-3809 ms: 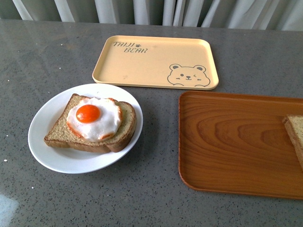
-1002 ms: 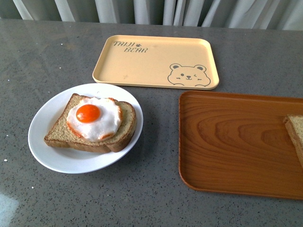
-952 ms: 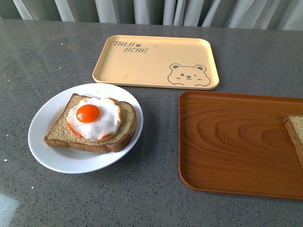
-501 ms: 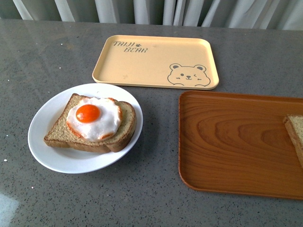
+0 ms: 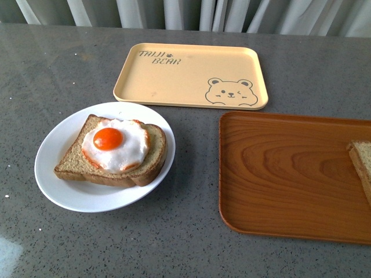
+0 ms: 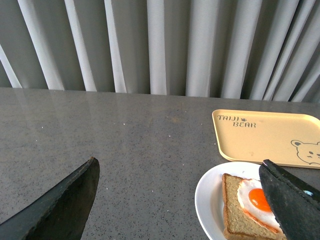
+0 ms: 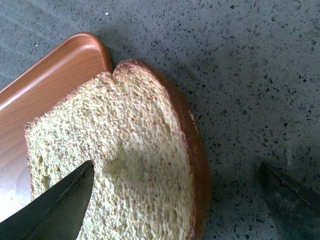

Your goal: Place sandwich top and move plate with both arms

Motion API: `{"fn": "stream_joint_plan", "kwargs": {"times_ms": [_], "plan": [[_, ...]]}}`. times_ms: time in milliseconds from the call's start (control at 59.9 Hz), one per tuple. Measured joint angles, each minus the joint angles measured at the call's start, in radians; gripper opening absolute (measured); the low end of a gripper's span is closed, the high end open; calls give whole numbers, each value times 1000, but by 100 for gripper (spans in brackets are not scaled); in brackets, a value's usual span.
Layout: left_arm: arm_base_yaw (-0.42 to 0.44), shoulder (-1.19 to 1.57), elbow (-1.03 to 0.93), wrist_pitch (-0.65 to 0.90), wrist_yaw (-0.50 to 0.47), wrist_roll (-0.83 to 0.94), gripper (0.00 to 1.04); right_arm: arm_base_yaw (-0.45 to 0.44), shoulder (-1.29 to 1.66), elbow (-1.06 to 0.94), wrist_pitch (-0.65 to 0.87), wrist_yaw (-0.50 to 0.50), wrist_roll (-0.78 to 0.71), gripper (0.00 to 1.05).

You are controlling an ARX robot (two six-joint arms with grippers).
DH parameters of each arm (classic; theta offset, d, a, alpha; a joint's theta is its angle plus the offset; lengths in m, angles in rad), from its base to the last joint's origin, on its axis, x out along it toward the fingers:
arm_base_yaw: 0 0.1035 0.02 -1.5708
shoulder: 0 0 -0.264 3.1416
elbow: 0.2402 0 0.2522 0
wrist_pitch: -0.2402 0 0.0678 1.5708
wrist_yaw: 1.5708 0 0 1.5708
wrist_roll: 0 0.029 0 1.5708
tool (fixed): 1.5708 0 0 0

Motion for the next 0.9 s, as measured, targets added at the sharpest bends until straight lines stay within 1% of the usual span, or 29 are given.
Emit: {"fn": "stream_joint_plan", "kwargs": {"times_ms": [33, 84, 117, 167, 200, 334, 434, 618, 685, 902], "plan": [[0, 0, 0, 0, 0, 0, 96, 0, 1, 1, 0, -1, 1, 94], [0, 0, 0, 0, 0, 0, 96, 0, 3, 2, 0, 1, 3, 86], [0, 0, 0, 0, 0, 0, 96, 0, 4, 2, 0, 1, 3, 83], [0, 0, 0, 0, 0, 0, 96, 0, 4, 2, -4, -4, 12, 74], [0, 0, 0, 0, 0, 0, 96, 0, 4, 2, -5, -8, 16, 71], [0, 0, 0, 0, 0, 0, 96, 0, 4, 2, -10, -23, 29, 50], [0, 0, 0, 0, 0, 0, 96, -7, -18, 2, -32, -32, 42, 30], [0, 0, 0, 0, 0, 0, 96, -27, -87, 0, -78, -57, 48, 7], [0, 0, 0, 0, 0, 0, 96, -34, -117, -3, -98, -71, 52, 3], [0, 0, 0, 0, 0, 0, 96, -27, -251, -16, -188, -150, 108, 3]]}}
